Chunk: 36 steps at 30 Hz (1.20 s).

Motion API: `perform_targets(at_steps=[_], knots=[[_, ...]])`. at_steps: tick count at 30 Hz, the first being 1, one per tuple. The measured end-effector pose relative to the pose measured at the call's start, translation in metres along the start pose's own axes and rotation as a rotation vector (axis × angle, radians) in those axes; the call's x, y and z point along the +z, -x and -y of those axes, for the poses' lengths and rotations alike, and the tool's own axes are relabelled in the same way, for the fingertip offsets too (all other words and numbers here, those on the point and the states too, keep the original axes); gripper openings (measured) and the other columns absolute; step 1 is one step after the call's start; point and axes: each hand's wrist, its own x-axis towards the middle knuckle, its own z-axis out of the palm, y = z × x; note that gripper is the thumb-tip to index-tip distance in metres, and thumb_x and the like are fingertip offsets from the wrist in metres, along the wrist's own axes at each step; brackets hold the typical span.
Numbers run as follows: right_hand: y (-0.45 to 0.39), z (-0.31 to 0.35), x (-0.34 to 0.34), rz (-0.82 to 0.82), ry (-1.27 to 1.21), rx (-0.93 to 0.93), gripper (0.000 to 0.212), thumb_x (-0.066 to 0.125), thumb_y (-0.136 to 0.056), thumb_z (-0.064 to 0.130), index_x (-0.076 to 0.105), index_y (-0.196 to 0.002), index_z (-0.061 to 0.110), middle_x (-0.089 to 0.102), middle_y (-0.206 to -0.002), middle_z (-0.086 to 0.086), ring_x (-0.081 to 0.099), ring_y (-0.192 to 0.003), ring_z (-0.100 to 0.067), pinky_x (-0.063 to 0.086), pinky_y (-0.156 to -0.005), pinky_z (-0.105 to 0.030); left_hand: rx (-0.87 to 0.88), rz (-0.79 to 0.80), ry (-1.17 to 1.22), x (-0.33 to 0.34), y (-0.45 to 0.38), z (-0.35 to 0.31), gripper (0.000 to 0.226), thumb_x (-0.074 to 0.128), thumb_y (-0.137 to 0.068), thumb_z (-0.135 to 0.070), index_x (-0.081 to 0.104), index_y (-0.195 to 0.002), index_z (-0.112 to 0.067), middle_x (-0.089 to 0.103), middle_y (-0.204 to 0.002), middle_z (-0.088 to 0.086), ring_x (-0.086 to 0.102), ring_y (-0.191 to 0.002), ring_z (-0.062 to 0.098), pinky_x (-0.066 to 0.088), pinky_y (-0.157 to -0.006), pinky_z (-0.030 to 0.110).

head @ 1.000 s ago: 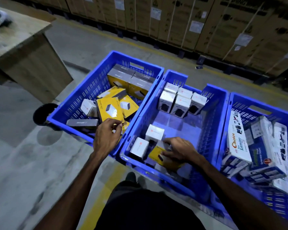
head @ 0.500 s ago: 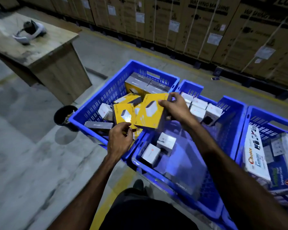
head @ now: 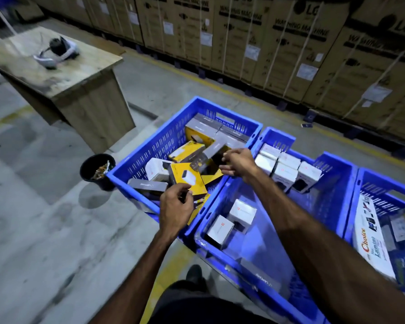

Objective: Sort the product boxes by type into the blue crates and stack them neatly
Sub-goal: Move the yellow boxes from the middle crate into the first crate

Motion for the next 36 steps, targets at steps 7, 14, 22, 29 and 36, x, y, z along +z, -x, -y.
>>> perform_targets(at_steps=[7, 14, 22, 29, 36], knots=[[0.064, -0.025, -0.047, 0.08, 0.088, -0.096, 0.007, 0.056, -0.105, 0.009, 0.061, -0.109, 0.008, 0.066, -0.09, -0.009, 0.063, -0.058, -0.016, 0.049, -0.051, -0.025, 0.079, 0.156, 0.019, 0.003, 0.005, -0.004, 0.008, 0.072, -0.092, -0.013, 0.078, -0.095, -0.018, 0.076, -0.086, -0.008, 0.071, -0.08, 0.001, 0.06, -0.073, 0.03], [0.134, -0.119, -0.124, 0.307, 0.643, -0.217, 0.025, 0.072, -0.094, 0.027, 0.07, -0.112, 0.011, 0.072, -0.081, 0.008, 0.071, -0.075, -0.029, 0.056, -0.068, -0.039, 0.297, 0.187, -0.044, 0.014, 0.027, -0.011, 0.01, 0.068, -0.09, -0.01, 0.075, -0.097, -0.012, 0.072, -0.094, 0.001, 0.066, -0.089, 0.024, 0.054, -0.079, 0.035], [0.144, -0.184, -0.142, 0.568, 1.11, -0.042, 0.072, 0.082, -0.088, 0.038, 0.05, -0.15, 0.019, 0.065, -0.133, -0.004, 0.064, -0.1, -0.018, 0.043, -0.086, -0.025, 0.431, 0.216, -0.148, 0.024, 0.046, -0.024, 0.01, 0.07, -0.087, -0.01, 0.075, -0.095, -0.008, 0.071, -0.094, 0.003, 0.057, -0.094, 0.029, 0.049, -0.08, 0.045], [0.129, -0.192, -0.143, 0.58, 1.102, 0.003, 0.081, 0.084, -0.083, 0.048, 0.051, -0.148, 0.015, 0.069, -0.131, -0.007, 0.067, -0.11, -0.028, 0.044, -0.085, -0.026, 0.4, 0.209, -0.148, 0.027, 0.053, -0.025, 0.012, 0.069, -0.087, -0.007, 0.075, -0.098, -0.008, 0.07, -0.098, 0.005, 0.058, -0.097, 0.03, 0.05, -0.085, 0.046], [0.128, -0.188, -0.146, 0.466, 1.221, -0.209, 0.063, 0.078, -0.085, 0.047, 0.056, -0.142, 0.029, 0.068, -0.128, 0.006, 0.063, -0.115, -0.02, 0.045, -0.084, -0.031, 0.442, 0.211, -0.211, 0.027, 0.054, -0.022, 0.013, 0.072, -0.085, 0.001, 0.075, -0.097, -0.005, 0.065, -0.1, 0.008, 0.058, -0.101, 0.031, 0.05, -0.086, 0.043]])
